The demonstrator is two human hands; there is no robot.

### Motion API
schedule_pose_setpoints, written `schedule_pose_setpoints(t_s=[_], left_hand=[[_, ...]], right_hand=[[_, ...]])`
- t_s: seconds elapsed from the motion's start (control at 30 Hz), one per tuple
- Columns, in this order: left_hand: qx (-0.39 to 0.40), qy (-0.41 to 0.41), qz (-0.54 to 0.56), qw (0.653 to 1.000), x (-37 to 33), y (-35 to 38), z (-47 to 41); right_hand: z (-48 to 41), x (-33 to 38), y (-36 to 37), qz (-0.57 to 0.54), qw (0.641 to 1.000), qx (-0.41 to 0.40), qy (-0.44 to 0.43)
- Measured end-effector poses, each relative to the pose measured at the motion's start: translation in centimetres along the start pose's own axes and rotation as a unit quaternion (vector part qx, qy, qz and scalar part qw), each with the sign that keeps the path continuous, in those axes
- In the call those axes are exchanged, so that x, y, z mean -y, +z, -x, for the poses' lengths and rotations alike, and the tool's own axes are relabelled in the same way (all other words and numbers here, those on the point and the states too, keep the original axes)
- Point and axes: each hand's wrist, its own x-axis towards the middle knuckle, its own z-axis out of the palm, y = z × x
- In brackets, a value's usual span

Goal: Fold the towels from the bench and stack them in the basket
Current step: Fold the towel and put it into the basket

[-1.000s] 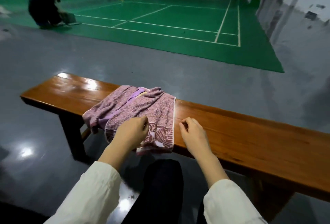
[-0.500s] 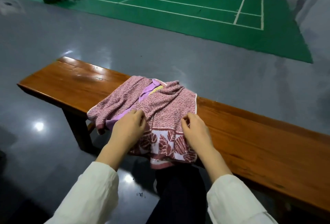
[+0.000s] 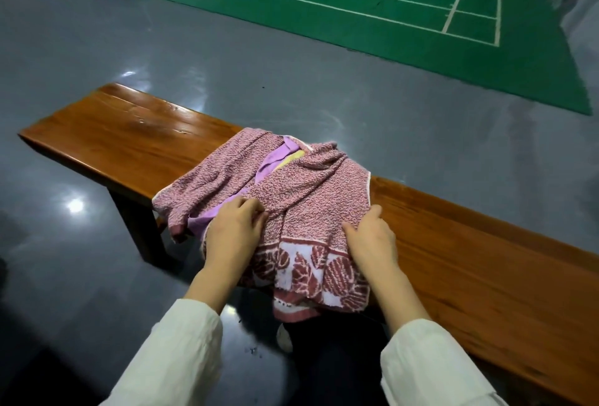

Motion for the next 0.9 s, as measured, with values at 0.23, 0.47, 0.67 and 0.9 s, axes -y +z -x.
schedule_pose_setpoints(t_s=[0.23,0.47,0.67,0.9], left_hand=[[-0.043,-0.019,0.071,0.996,-2.8,-2.4,0.1],[0.031,-0.178,0.268,0.946,-9.4,-4.7,0.2],[0.201,-0.202,0.201,0.937,-10.4,-2.8,2.1],[0.154,-0.057,0.393,0.905,-15.2,-5.2,3.9]], right_hand=[[-0.3,-1.5,-0.2,-0.148,0.987,-0.036,-0.040],[1.6,-0.6,-3.5,-0.761,0.626,0.126,0.120],[4.1,-2.0,-3.9,-0.632,0.714,0.263,0.149],[6.8,-2.8,-8.0,-0.691,0.715,0.104,0.025]])
